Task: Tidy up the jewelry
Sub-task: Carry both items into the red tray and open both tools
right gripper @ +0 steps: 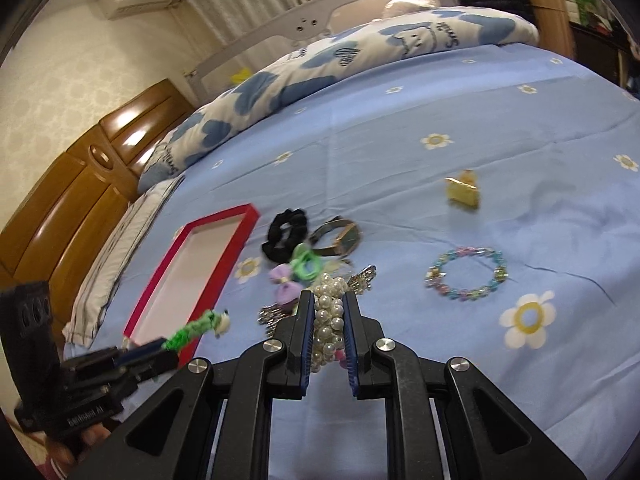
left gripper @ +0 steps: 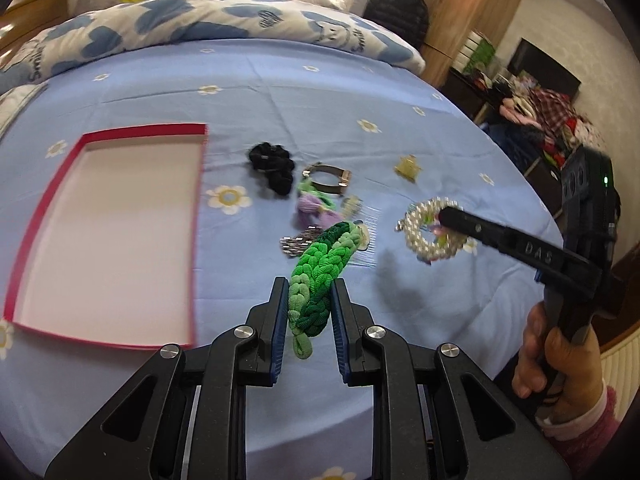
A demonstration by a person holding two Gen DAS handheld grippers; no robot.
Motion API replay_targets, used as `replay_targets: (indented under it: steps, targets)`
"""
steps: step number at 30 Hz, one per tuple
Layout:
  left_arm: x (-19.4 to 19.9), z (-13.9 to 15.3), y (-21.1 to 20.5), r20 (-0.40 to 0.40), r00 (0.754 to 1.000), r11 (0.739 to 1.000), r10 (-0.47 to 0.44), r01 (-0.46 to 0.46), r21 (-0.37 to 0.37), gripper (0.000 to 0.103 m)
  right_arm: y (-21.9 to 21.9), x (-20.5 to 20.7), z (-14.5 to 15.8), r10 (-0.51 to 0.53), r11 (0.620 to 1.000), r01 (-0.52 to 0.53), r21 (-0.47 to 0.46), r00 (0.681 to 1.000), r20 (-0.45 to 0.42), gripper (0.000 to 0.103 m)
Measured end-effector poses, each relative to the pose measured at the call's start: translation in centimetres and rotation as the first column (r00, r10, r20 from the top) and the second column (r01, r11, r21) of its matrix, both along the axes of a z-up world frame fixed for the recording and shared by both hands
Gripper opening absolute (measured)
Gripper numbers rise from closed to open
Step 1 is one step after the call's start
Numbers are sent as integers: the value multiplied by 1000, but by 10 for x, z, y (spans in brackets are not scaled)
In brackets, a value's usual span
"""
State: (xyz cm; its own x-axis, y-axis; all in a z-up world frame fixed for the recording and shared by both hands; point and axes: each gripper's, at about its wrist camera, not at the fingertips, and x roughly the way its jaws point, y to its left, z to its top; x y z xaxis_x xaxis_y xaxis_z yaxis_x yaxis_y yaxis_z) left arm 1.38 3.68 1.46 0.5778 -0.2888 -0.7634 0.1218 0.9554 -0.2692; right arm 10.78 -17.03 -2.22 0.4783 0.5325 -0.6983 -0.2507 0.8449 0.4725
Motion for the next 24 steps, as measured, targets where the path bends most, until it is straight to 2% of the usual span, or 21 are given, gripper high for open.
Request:
replay_targets:
  steps: [8,12,15,18,24]
  targets:
    - [-4,-7,26,-19,998,998,64,-64,-2,19,26,-8,-15,51,999,-52,-1,998,-37,14]
    - [-7,-10,29,-24,997,998,69,-70,-3,19,32,-9,-27,62,997,-64,-40,996,-57,14]
    - [-8,-12,27,-24,998,998,65,-65,-2,19,29,-13,-40,54,996,-60,-71,995,-82,14]
    - [-7,-11,25,-23,998,998,58,-58,-3,19,22,-19,-50,34,994,-44,-96,994,-104,18]
    - [-7,-11,22,-21,999,999,47,-47,-4,19,12,-24,-49,8,990,-21,-140,996,-90,17]
